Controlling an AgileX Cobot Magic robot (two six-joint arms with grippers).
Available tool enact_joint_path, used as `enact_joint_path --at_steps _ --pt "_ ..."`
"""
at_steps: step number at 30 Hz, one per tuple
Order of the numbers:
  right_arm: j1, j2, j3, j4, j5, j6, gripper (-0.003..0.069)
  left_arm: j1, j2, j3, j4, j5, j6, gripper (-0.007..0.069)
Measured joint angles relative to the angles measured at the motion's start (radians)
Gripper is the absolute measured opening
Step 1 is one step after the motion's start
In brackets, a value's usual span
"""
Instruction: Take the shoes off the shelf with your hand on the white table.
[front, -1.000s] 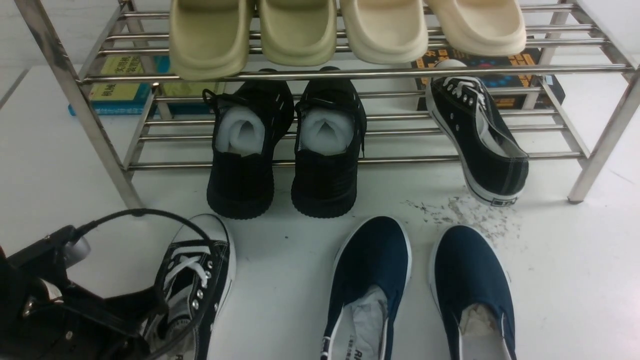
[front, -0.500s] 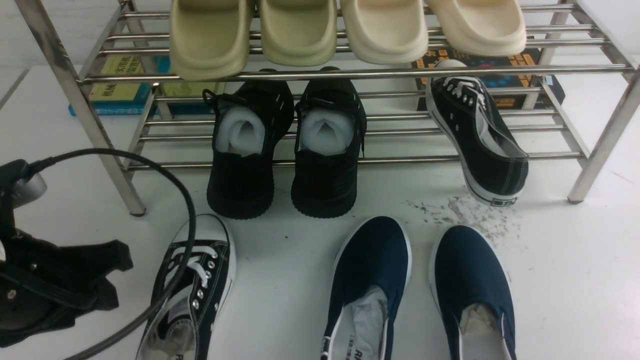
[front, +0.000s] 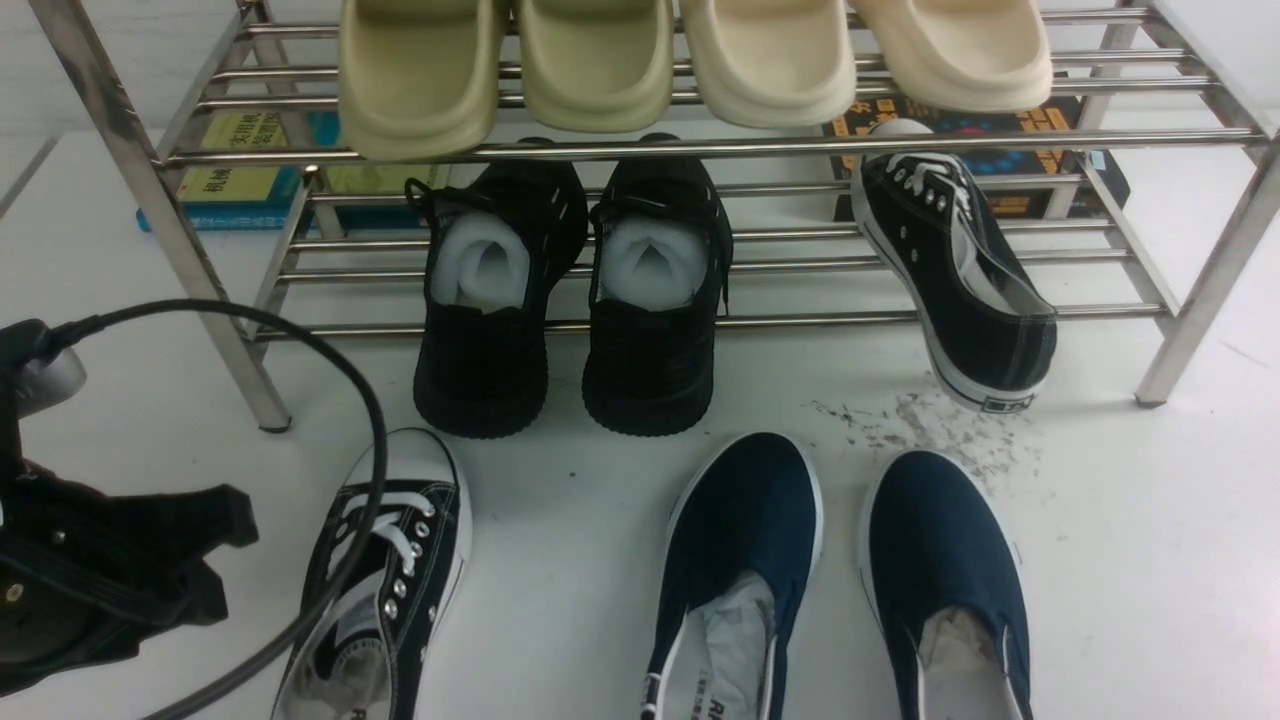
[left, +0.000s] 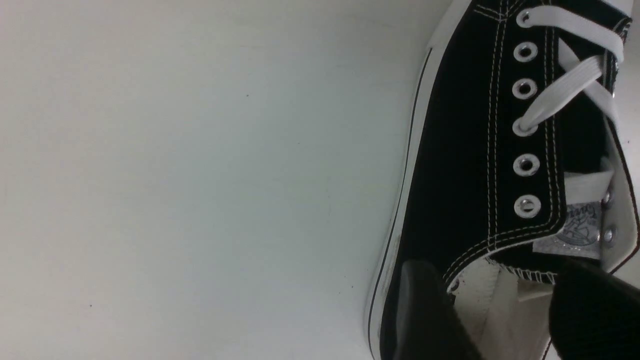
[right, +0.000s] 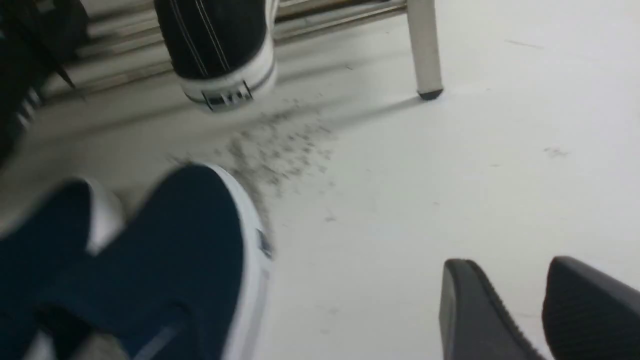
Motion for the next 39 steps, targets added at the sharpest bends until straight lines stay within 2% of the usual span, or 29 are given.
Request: enact_joint_path --at_steps 3,4,6,12,15,18,21,22,23,24,27,31,35,36,39 --pt "0.000 0.000 0.001 0.196 -0.079 0.149 0.0237 0.000 0.000 0.000 0.015 0.010 0.000 0.0368" --pt "0.000 0.000 0.001 0.208 -0.079 0.149 0.0237 0.000 0.000 0.000 0.017 0.011 0.000 0.0368" --pt "0.000 0.000 0.001 0.331 -0.129 0.226 0.0237 0.000 0.000 0.000 0.037 0.018 0.000 0.0368" --pt "0.000 0.000 0.001 0.404 -0.143 0.248 0.0237 0.000 0.000 0.000 0.071 0.021 0.000 0.0368" --pt "0.000 0.000 -0.034 0.387 -0.136 0.193 0.0232 0.000 0.000 0.000 0.076 0.022 0.000 0.0368" --pt "0.000 0.011 -0.110 0.348 -0.130 0.098 0.0193 0.000 0.000 0.000 0.078 0.022 0.000 0.0368" --pt "0.000 0.135 -0.290 0.255 -0.060 -0.053 0.0074 0.000 0.000 0.000 0.079 0.022 0.000 0.0368" --pt "0.000 0.146 -0.301 0.255 -0.060 -0.061 0.0067 0.000 0.000 0.000 0.079 0.022 0.000 0.0368" --pt "0.000 0.255 -0.400 0.189 0.037 -0.119 0.0004 0.000 0.000 0.000 0.079 0.022 0.000 0.0368" --pt "0.000 0.268 -0.411 0.189 0.037 -0.123 0.0000 0.000 0.000 0.000 0.079 0.022 0.000 0.0368" --pt "0.000 0.533 -0.612 0.088 0.282 -0.158 -0.0010 0.000 0.000 0.000 0.079 0.022 0.000 0.0368" --pt "0.000 0.801 -0.795 0.055 0.487 -0.221 0.0001 0.000 0.000 0.000 0.083 0.022 0.000 0.0368" --pt "0.000 1.005 -0.922 0.103 0.582 -0.336 0.0011 0.000 0.000 0.001 0.092 0.022 0.000 0.0368" --pt "0.009 1.101 -0.973 0.155 0.612 -0.404 0.0015 0.000 0.000 0.001 0.097 0.022 0.000 0.0368" --pt "0.061 1.213 -1.030 0.223 0.614 -0.488 0.0023 0.000 0.000 0.001 0.097 0.022 0.000 0.0368"
